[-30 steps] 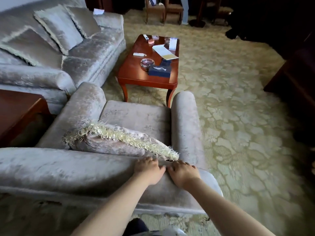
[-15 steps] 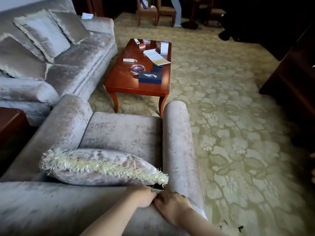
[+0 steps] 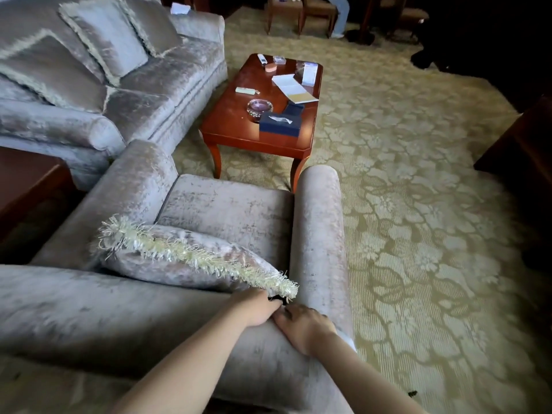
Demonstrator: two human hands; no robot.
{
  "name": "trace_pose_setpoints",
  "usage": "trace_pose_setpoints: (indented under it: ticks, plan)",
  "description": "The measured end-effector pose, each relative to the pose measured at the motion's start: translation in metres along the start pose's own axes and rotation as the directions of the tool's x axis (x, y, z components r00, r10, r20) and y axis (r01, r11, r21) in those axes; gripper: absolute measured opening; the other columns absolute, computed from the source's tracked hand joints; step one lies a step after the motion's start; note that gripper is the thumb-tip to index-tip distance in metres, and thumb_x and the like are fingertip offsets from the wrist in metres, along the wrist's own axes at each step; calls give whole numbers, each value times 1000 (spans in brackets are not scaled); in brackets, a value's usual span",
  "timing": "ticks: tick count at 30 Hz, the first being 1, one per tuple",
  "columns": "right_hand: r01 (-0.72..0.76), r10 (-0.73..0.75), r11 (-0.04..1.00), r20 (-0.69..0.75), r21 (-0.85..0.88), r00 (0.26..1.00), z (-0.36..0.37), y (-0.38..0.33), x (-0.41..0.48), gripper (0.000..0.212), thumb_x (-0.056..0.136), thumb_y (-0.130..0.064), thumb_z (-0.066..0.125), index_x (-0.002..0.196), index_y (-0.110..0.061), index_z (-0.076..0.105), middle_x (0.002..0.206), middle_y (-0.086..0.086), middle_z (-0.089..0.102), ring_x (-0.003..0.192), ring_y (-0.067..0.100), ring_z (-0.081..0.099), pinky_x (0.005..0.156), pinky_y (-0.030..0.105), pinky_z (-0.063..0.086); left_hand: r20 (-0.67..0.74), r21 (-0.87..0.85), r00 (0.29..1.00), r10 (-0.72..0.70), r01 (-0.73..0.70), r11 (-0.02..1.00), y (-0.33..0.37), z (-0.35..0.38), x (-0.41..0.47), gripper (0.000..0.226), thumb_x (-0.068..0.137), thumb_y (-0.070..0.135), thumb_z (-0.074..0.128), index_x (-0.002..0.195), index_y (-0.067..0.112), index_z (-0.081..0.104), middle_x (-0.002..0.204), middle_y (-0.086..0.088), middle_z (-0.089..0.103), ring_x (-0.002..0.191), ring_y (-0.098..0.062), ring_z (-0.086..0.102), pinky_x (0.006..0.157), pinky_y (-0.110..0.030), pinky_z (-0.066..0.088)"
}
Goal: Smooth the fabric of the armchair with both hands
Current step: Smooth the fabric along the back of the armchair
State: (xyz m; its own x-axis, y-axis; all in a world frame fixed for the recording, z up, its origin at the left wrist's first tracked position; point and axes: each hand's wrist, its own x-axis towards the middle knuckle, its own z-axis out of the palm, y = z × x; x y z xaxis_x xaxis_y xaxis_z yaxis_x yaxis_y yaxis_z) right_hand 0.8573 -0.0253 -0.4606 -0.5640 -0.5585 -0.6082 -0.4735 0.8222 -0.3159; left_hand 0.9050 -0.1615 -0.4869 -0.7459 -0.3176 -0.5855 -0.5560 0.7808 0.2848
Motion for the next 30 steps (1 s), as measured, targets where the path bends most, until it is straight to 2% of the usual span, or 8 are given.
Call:
trace_pose_setpoints:
  ticks: [4,8,13,18,20,21,26,30]
  plan:
    - [-17,17,1000,21,-12,1000,2,2,4,60,89,-65,22,124,-27,53,135,4,53,124,26,48,97,39,35,-60,78,998,22,-17,997,-13,-5,-20,57,85,64,30,117,24,56,136,-11,50,126,-30,38,100,-43,29]
    - [-15,15,1000,33,0,999,3,7,9,54,92,-63,29,127,-29,52,140,3,50,127,25,45,104,36,34,-71,112,997,-10,18,994,-63,-26,-41,65,83,69,27,125,25,50,136,-5,50,115,-27,51,82,-36,41]
    - [-37,37,999,3,24,999,5,9,12,50,92,-61,38,132,-34,52,142,-3,49,130,18,42,103,24,28,-81,62,987,-141,146,987,-168,-53,-69,71,86,68,31,141,22,37,150,-6,35,130,-28,40,102,-42,38]
    - [-194,194,980,3,-35,981,10,-15,23,39,95,-58,34,113,-35,60,124,-3,57,108,15,53,91,21,32,-162,54,984,-78,87,995,-286,-81,-95,54,89,61,33,115,20,55,132,-5,49,119,-21,48,95,-34,39]
    - [-255,255,967,-31,-19,967,19,-67,35,42,91,-63,38,92,-27,60,110,3,62,84,15,54,79,26,37,-185,96,981,-64,83,992,-335,-91,-105,46,93,56,31,113,22,55,128,-4,50,119,-22,47,94,-34,37]
    - [-240,239,970,-23,-27,971,30,-103,41,47,91,-62,38,93,-22,62,111,6,64,86,18,57,77,27,39,-187,158,981,-61,91,983,-361,-94,-110,46,94,55,28,121,26,51,133,-3,46,123,-22,44,96,-34,35]
    - [124,-122,992,-123,5,985,86,-326,56,63,88,-66,32,133,-27,50,138,7,53,125,27,50,102,36,38,-339,242,937,-89,178,954,-440,-104,-132,66,89,65,18,141,27,35,150,4,34,136,-17,30,108,-38,21]
    - [151,-170,976,-117,-154,978,117,-439,57,67,91,-61,27,135,-14,46,146,11,43,133,29,40,109,44,28,-324,250,945,-42,128,960,-458,-112,-138,66,92,62,21,143,22,33,150,1,35,136,-19,31,109,-38,22]
